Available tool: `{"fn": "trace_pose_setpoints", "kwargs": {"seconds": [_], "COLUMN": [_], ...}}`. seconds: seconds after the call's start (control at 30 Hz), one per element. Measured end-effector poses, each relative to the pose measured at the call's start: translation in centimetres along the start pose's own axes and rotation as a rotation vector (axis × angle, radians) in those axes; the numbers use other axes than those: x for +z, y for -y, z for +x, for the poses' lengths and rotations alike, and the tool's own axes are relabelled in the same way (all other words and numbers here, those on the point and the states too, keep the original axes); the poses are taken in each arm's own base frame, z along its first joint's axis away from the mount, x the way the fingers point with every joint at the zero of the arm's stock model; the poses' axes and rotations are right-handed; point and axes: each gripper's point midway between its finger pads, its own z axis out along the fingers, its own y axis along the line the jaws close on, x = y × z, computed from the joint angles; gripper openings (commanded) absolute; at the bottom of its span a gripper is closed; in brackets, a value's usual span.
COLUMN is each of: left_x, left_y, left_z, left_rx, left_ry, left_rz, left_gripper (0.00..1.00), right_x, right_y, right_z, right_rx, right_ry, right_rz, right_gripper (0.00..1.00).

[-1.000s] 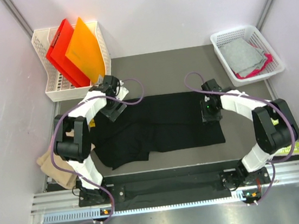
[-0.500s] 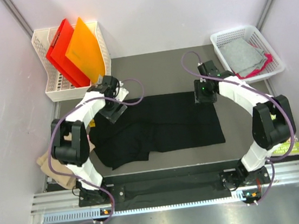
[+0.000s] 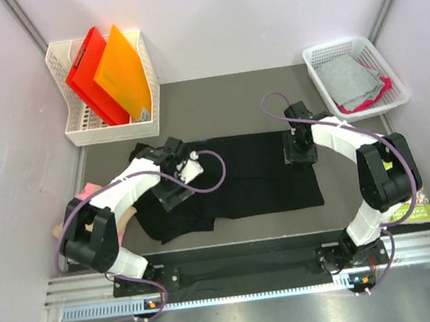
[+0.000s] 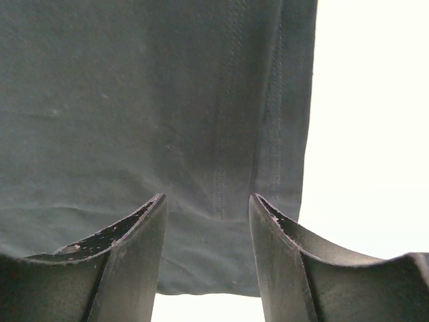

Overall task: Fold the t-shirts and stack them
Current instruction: Fold the flattened tshirt in 1/3 of the way

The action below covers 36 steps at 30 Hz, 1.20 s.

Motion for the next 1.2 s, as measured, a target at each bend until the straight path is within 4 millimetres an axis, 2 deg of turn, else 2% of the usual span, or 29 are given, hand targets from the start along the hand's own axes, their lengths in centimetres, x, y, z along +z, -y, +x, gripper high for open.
{"fn": "trace_pose_setpoints", "kwargs": {"seconds": [0.13, 0.3, 0.43, 0.73, 1.0, 1.1, 1.2], "left_x": [2.4, 4.2, 5.0, 5.4, 5.5, 5.5, 5.5], "left_y": [1.1, 1.2, 1.0, 0.9, 1.0, 1.0, 1.1], "left_z": [1.7, 1.9, 2.0, 1.9, 2.0, 2.1, 2.2], "left_rx": [0.029, 0.045, 0.051, 0.061, 0.071, 0.075, 0.076], "left_ry": [-0.103, -0.145, -0.146, -0.161, -0.17, -0.157, -0.142], "left_rz": [0.036, 0.033, 0.015, 0.0, -0.005, -0.016, -0.025], "left_gripper": [0.89, 0.89, 0.89, 0.88, 0.86, 0.85, 0.78], "right_x": [-0.2, -0.1, 0.0, 2.4, 2.5, 2.6, 2.7], "right_y": [0.2, 0.4, 0.3, 0.4, 0.9, 1.4, 2.0], "right_z": [0.2, 0.1, -0.1, 0.3, 0.0, -0.3, -1.1], "right_rx": [0.0, 0.001, 0.003, 0.005, 0.017, 0.029, 0.052], "right_ry": [0.0, 0.005, 0.013, -0.031, -0.037, -0.041, -0.038], "right_rz": [0.006, 0.013, 0.013, 0.028, 0.024, 0.02, 0.017], "right_gripper": [0.52, 0.52, 0.51, 0.48, 0.46, 0.5, 0.52]}}
